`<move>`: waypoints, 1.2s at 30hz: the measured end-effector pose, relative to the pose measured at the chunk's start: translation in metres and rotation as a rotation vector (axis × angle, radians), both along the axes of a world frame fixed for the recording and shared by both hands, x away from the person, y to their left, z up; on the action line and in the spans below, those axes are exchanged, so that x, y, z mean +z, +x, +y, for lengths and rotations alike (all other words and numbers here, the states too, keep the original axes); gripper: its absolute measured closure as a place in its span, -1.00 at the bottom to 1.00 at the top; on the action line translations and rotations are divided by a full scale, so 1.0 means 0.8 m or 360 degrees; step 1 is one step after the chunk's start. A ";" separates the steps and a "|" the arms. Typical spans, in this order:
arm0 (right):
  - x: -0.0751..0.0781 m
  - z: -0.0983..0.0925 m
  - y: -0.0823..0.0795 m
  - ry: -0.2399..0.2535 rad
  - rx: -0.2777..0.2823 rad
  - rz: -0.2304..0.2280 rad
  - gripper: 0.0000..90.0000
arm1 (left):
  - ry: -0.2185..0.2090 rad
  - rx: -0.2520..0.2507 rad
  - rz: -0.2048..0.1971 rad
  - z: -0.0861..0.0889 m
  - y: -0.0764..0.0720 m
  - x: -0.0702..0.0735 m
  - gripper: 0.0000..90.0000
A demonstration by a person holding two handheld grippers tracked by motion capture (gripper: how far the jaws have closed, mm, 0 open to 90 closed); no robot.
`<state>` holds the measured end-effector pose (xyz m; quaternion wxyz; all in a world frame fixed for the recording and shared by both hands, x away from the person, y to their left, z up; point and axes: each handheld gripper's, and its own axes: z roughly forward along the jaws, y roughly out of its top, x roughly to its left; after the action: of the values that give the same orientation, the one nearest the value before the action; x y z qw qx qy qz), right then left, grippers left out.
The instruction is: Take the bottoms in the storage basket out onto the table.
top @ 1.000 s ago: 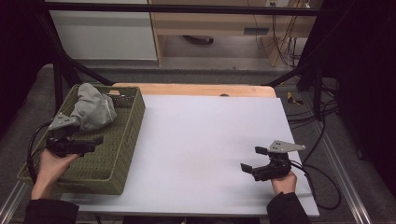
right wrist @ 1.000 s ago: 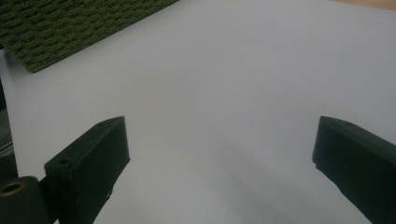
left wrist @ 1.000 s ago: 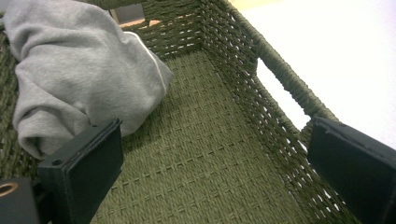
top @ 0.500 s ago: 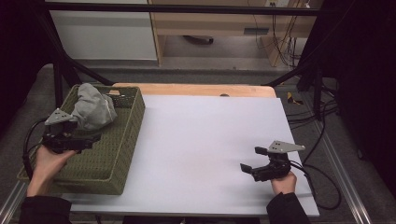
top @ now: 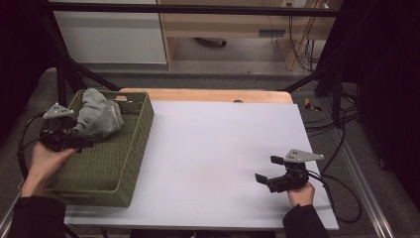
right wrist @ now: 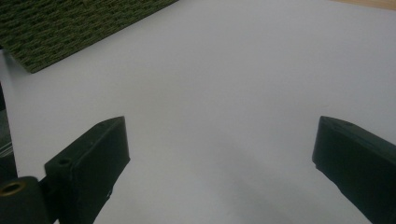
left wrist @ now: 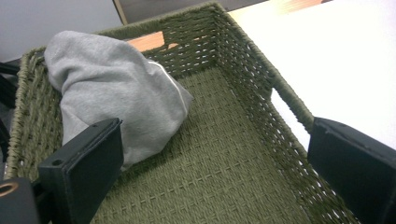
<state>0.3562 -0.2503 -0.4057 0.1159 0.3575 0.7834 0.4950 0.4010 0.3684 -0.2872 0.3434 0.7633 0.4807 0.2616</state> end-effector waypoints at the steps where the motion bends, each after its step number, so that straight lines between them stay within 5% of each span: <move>1: 0.000 0.000 0.000 0.0000 0.0000 -0.0001 -0.90 | 0.0011 0.0006 0.0002 0.000 0.002 0.001 -0.92; 36: -0.002 0.002 0.001 -0.0017 0.0006 0.0007 -0.90 | 0.0118 0.0177 0.0168 0.015 0.061 -0.032 -0.92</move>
<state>0.3566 -0.2488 -0.4073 0.1152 0.3565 0.7869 0.4904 0.4497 0.3805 -0.3128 0.2740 0.7603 0.5297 0.2574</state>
